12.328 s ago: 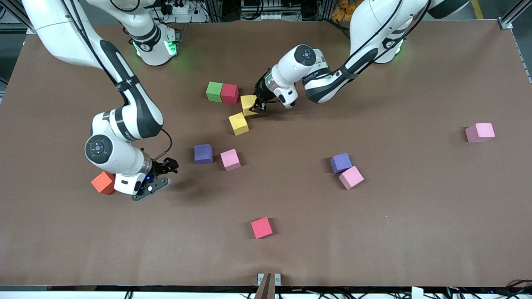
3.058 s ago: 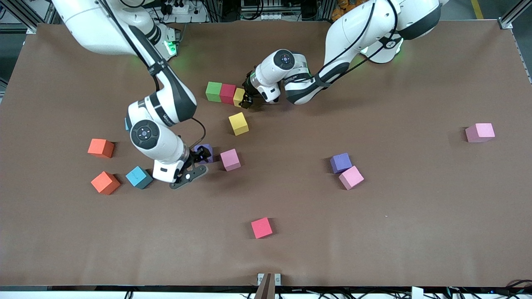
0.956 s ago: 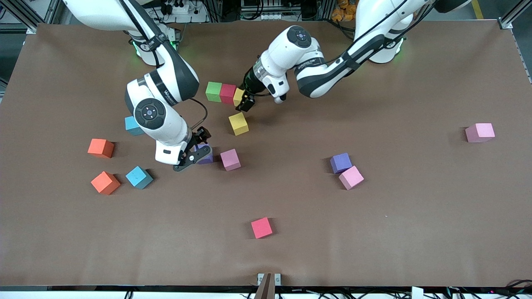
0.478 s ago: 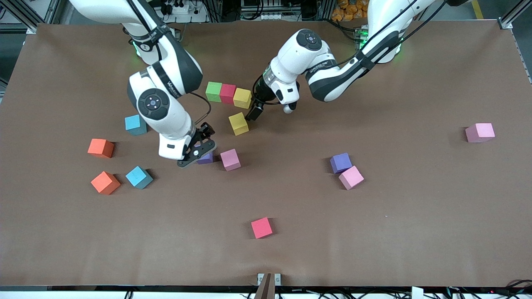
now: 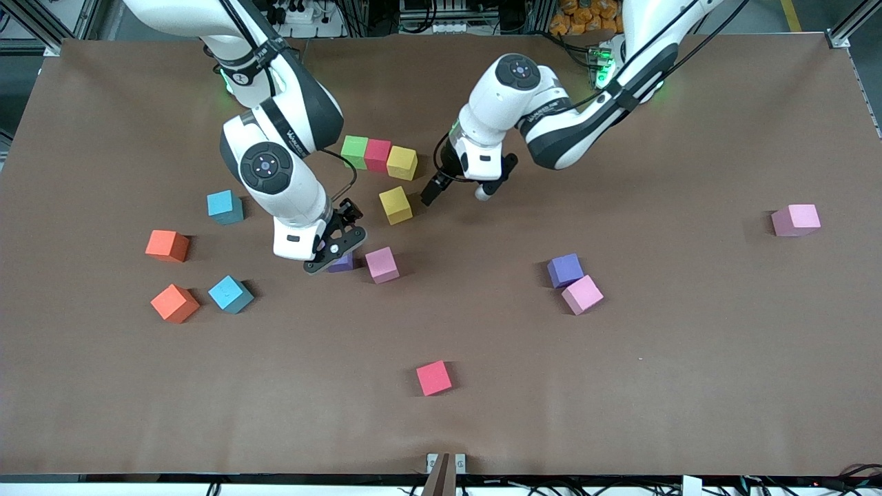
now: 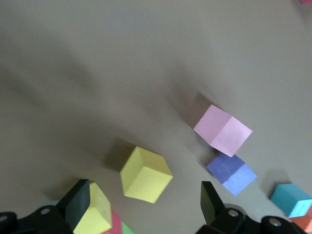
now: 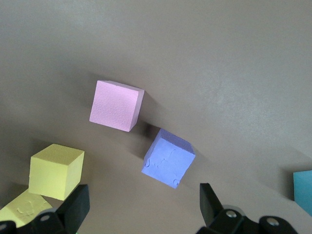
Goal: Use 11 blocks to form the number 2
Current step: 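Open the left gripper off the yellow cube while the right gripper rises, then reach and grasp the loose yellow cube with the right gripper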
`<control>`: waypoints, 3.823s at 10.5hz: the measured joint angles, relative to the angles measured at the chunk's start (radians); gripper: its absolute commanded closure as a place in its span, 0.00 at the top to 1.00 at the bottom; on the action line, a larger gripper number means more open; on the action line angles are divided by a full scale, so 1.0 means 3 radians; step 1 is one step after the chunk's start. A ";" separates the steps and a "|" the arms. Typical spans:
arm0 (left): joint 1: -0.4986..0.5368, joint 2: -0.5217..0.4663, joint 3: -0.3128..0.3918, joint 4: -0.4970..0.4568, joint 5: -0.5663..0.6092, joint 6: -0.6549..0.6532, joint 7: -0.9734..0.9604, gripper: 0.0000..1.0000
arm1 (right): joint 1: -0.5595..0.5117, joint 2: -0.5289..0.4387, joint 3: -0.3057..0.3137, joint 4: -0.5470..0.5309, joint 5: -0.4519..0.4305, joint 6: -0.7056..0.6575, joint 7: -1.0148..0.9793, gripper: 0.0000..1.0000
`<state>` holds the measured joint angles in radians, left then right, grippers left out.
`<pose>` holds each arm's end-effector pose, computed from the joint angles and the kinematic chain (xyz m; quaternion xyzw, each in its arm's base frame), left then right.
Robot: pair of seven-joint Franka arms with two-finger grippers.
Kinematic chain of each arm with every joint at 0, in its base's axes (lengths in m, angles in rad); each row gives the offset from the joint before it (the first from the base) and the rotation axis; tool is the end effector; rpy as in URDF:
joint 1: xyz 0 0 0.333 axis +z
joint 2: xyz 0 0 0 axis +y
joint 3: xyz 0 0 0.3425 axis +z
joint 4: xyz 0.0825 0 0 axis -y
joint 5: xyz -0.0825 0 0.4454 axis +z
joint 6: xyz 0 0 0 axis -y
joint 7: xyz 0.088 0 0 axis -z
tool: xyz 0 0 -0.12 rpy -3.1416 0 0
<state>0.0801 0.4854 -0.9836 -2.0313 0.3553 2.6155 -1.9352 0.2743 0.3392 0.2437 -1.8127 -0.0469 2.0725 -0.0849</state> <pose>0.4383 -0.5169 0.3121 0.8895 0.4151 -0.0523 0.1838 0.6033 0.3299 0.3326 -0.9521 -0.3031 0.0379 0.0124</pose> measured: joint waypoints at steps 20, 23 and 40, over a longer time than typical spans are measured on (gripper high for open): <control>0.0512 -0.1227 0.1189 0.1255 -0.1226 -0.3150 0.4131 1.00 | 0.0058 -0.0002 0.0005 0.0028 0.0004 0.0010 0.0005 1.00; 0.0510 -0.1304 0.1207 0.1501 -0.1063 -0.3246 0.4408 1.00 | 0.0098 -0.0002 0.0007 0.0030 0.0023 0.0015 0.0007 1.00; 0.0550 -0.1312 0.1306 0.1690 -0.1044 -0.3266 0.4933 1.00 | 0.0518 0.0035 0.0106 -0.0676 0.0208 0.0810 0.0249 1.00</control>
<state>0.2450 0.0919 -0.5918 -1.5243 0.0422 1.6358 -0.4552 0.4298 0.3496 0.2755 -2.0155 0.0156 2.3155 -0.0103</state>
